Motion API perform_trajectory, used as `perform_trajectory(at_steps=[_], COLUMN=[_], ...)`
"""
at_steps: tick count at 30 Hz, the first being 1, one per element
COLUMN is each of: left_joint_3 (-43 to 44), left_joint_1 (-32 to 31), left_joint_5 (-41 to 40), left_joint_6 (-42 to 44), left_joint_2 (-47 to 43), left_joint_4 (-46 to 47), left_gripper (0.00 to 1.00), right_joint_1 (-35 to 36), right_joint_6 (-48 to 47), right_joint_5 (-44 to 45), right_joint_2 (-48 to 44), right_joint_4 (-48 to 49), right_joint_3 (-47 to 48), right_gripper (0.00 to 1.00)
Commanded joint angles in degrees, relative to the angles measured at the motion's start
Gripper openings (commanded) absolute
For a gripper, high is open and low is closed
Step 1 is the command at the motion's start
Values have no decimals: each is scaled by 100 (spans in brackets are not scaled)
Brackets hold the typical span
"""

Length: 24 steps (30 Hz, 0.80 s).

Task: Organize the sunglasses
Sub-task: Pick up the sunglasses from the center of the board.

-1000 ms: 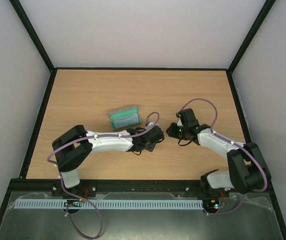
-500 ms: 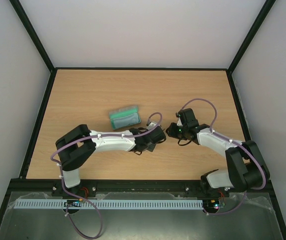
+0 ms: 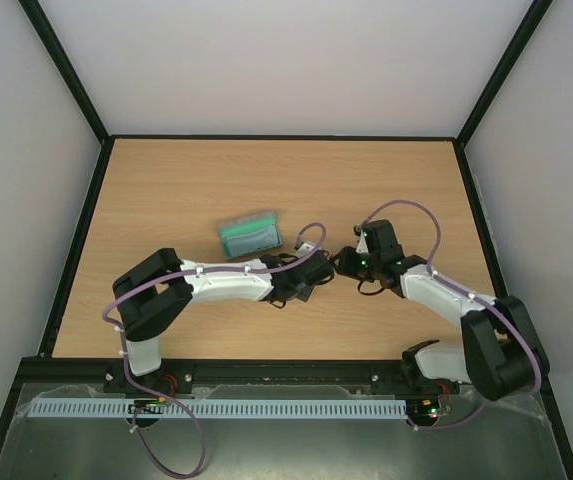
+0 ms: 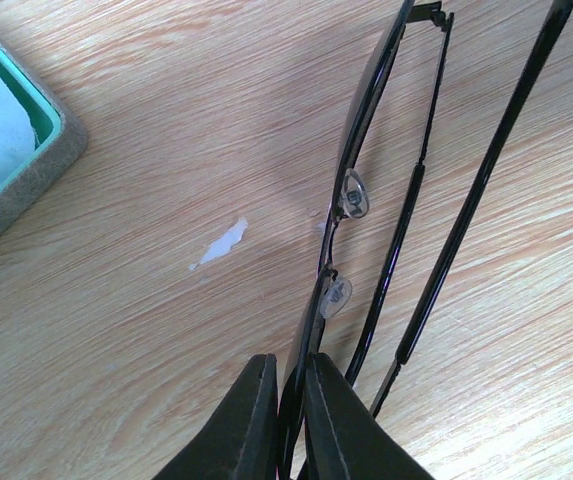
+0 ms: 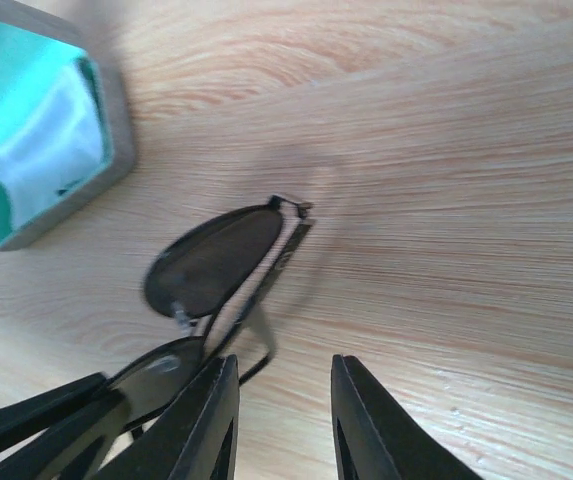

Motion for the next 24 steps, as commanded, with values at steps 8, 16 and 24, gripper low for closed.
perform_trajectory(at_steps=[8,16,24], left_joint_3=[170,195,156], left_joint_1=[143,242,295], left_joint_5=[330,591,841], left_joint_6=[-86,-121,-111], left_joint_2=[-15,-76,-107], left_joint_4=[72,176,310], left_gripper=[11,11,11], right_joint_1=[-31,95,289], right_joint_6=[796,1063,1148], right_joint_5=[-1082,-1140,-956], right_joint_2=[-319,-141,327], right_joint_4=[747,1126,1312], right_joint_3=[-556,-720,-594], right_gripper=[27,27,27])
